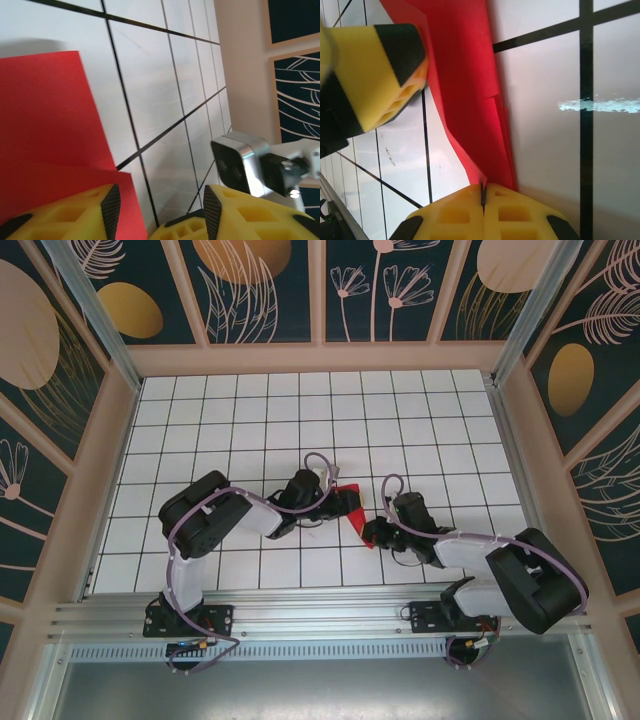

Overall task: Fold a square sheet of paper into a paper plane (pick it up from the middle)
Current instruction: Fold the wing for the fifth time at the center of the table.

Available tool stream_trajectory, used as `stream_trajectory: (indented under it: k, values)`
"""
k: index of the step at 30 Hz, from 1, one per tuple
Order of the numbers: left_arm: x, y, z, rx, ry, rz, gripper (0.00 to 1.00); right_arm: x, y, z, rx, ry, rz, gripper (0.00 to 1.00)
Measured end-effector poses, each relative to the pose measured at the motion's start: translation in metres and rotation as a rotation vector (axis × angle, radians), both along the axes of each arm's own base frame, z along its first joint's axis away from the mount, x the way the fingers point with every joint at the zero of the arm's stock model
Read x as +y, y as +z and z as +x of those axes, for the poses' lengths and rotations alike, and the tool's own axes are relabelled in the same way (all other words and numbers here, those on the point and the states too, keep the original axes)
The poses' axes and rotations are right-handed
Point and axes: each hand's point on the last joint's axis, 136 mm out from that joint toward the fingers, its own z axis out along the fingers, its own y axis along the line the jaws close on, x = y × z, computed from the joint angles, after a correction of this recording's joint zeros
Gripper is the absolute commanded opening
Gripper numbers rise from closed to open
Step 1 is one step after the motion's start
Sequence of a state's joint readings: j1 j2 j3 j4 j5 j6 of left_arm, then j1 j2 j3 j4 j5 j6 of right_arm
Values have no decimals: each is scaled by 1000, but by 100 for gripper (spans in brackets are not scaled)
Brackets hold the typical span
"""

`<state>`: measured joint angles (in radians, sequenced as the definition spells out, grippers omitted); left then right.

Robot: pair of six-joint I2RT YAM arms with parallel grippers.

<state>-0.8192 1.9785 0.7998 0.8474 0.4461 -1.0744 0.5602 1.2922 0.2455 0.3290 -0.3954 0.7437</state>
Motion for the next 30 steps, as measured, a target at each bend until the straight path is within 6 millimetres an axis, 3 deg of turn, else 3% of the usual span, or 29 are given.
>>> stream_trajectory:
  k: [5, 8, 12, 18, 25, 30]
  values:
    - [1, 26, -4, -34, -15, -47, 51, -3, 0, 2, 11, -19, 16, 3]
    - [6, 30, -10, -39, -19, -58, 50, -5, 0, 3, 18, -29, 23, 3]
    - [8, 23, -24, -22, -48, -53, 49, -5, 0, 3, 20, -32, 25, 3]
    - [-5, 19, -45, -23, -118, -81, 49, -5, 0, 3, 20, -32, 25, 3]
    - [-15, -10, -39, 24, -119, -57, 49, -5, 0, 3, 21, -32, 26, 3]
    - [-17, -9, -37, 25, -108, -66, 49, -5, 0, 3, 21, -32, 25, 3]
